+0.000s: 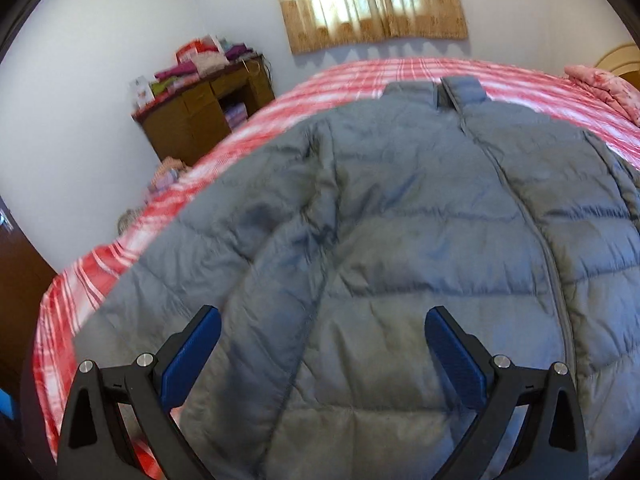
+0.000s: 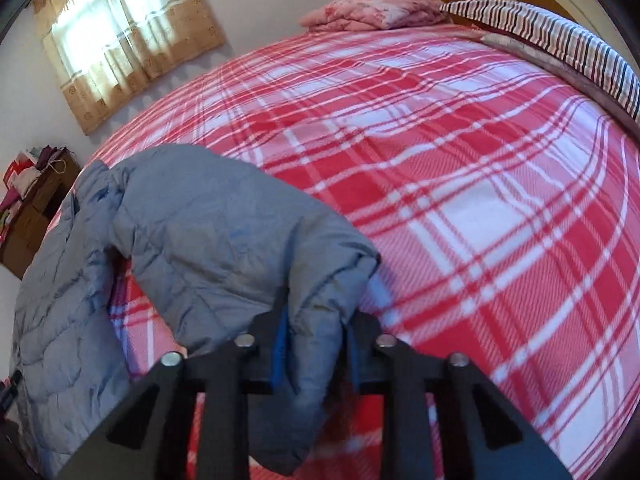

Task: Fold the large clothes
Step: 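Grasp the jacket sleeve cuff with the right tool and lift it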

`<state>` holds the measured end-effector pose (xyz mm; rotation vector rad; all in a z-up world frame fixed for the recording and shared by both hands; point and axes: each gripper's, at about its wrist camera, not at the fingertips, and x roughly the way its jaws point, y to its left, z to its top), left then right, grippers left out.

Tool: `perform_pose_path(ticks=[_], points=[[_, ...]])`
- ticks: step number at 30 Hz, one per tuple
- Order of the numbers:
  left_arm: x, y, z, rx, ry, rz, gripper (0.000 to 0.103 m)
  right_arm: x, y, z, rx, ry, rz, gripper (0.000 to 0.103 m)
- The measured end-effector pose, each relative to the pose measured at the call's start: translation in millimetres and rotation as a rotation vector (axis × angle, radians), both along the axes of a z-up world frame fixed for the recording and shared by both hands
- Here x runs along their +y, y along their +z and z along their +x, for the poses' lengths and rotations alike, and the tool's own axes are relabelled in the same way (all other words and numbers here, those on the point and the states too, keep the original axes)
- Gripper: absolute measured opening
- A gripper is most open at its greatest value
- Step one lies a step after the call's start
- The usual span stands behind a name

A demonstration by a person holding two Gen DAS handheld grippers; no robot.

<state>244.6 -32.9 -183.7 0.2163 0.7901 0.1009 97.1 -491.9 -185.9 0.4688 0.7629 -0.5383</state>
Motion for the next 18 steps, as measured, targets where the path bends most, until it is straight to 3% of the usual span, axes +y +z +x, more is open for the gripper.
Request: perform_pose_path(ticks=[4, 10, 18], points=[[-4, -3, -10, 0.006, -0.044, 0.045, 0.102, -36, 12, 3, 0.003, -0.068, -0.065, 0.014], [15, 6, -4, 0.029, -0.038, 0.021, 0.102, -71, 28, 14, 0.017, -0.121, -0.131, 0.013], [15, 41, 23, -0.027, -0.049, 0.004, 0.102, -10, 74, 65, -0.054, 0.018, -0.269, 0.012]])
